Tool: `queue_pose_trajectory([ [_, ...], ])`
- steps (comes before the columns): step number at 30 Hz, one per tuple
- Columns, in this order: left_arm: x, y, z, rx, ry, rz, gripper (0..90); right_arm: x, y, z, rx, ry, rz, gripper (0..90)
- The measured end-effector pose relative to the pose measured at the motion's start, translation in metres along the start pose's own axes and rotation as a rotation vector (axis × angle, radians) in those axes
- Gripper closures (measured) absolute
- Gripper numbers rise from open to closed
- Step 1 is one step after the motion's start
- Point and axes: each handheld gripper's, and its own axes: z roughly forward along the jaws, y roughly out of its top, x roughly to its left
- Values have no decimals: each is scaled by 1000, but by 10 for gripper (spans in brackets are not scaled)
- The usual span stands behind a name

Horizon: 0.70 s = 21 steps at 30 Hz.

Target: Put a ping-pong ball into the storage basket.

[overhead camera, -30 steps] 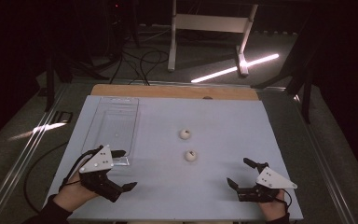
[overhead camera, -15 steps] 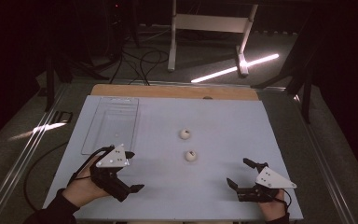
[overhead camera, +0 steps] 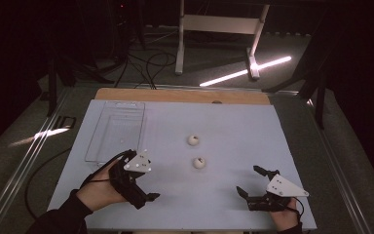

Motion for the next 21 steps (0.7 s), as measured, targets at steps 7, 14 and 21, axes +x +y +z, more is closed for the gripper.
queue_pose_trajectory([
  [7,1,11,6,20,-20,4,5,1,0,0,1,2,1,86],
  [14,0,22,17,25,-34,-7,5,1,0,0,-4,3,3,86],
  [21,3,34,26,22,-31,-27,5,1,0,0,-4,5,5,86],
])
